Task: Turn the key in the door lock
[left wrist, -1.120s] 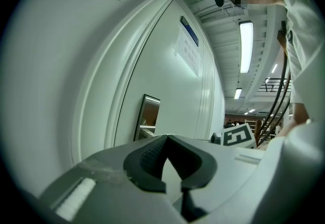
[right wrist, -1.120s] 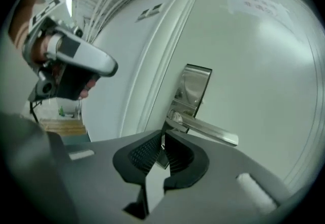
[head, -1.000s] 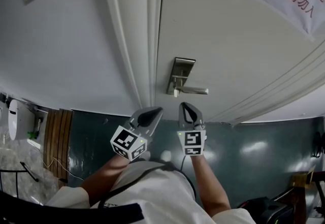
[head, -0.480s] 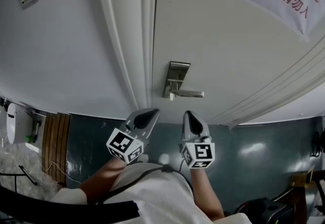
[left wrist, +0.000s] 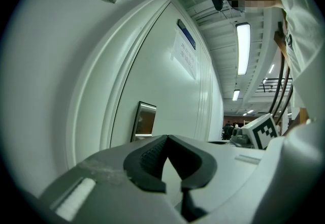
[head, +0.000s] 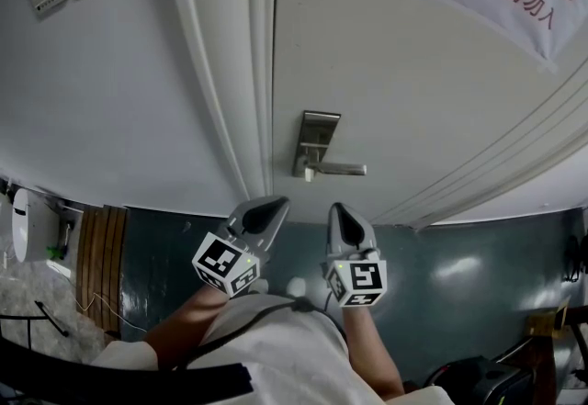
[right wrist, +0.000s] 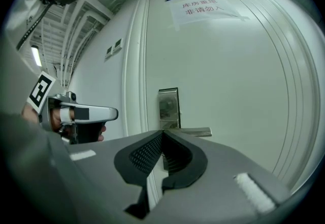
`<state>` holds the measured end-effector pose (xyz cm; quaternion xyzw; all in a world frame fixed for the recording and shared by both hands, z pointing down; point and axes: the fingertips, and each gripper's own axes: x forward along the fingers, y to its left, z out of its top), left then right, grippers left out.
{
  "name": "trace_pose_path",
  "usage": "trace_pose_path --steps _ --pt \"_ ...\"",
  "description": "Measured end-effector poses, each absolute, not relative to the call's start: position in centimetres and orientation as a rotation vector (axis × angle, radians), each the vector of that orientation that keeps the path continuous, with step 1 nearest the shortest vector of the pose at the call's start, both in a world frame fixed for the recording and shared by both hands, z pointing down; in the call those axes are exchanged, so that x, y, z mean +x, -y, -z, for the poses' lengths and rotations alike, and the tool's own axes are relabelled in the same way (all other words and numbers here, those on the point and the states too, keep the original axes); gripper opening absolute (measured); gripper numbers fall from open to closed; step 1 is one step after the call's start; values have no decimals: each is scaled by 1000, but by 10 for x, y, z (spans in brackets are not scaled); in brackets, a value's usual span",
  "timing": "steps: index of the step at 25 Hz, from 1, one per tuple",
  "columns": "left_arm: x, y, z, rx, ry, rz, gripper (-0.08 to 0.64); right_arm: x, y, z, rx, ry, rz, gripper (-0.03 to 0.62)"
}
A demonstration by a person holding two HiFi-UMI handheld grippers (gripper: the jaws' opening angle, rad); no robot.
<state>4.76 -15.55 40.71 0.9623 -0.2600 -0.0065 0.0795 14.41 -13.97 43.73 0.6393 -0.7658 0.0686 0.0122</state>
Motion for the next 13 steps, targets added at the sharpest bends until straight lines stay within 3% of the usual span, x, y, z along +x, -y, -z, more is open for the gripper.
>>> trace_pose_path --steps 13 --pt "34 160 -411 2868 790 14 5 134 149 -444 1966 2365 -209 8"
